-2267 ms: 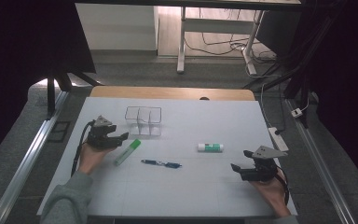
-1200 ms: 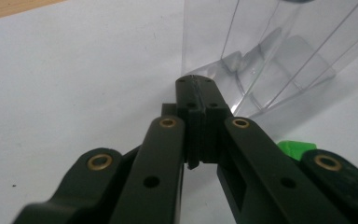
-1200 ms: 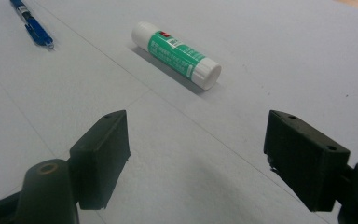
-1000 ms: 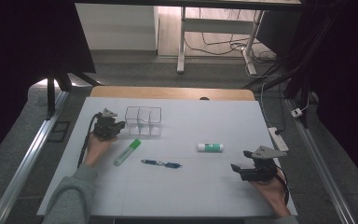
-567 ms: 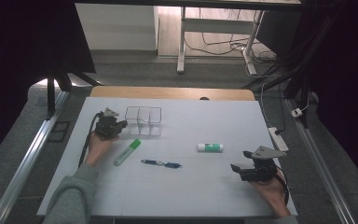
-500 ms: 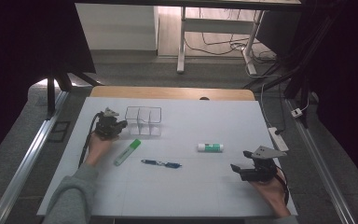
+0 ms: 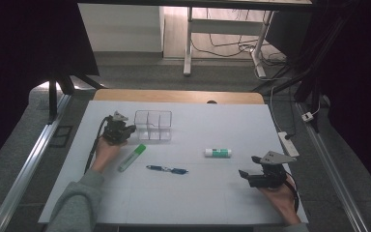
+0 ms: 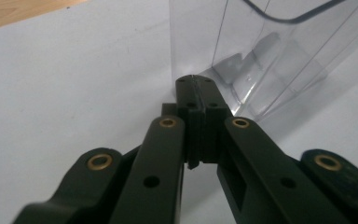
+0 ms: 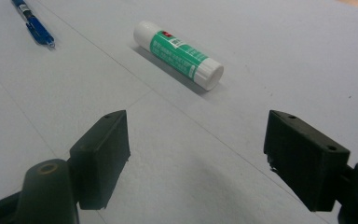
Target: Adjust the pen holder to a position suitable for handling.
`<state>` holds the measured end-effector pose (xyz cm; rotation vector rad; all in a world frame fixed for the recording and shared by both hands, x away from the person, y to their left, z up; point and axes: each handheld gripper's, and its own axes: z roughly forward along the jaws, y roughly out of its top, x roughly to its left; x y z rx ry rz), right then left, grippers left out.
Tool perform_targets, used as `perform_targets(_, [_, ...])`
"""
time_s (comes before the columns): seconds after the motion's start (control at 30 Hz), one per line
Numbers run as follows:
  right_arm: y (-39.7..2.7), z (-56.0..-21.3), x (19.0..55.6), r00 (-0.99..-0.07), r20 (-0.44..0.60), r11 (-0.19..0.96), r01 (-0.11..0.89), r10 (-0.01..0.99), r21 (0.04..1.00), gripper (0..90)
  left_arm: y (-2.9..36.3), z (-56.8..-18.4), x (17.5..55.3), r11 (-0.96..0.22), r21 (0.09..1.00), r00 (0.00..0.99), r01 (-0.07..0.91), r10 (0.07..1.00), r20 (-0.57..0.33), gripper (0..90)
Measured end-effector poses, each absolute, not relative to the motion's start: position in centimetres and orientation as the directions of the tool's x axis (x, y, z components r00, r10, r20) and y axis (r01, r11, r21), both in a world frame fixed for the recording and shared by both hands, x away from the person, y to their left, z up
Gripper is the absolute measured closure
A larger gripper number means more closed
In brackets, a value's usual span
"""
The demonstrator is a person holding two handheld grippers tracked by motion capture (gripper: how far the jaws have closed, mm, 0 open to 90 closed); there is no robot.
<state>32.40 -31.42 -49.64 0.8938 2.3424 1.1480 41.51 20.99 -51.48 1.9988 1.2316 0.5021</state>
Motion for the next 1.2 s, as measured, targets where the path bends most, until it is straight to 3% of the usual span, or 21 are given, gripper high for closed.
perform_targets(1.2, [-31.3, -49.6, 32.4, -0.722, -0.061, 0.472, 0.384, 0.689, 0.793, 22.0, 16.6, -50.9, 43.5, -0.338, 0.737, 0.532, 0.586, 0.846, -0.035, 88.8])
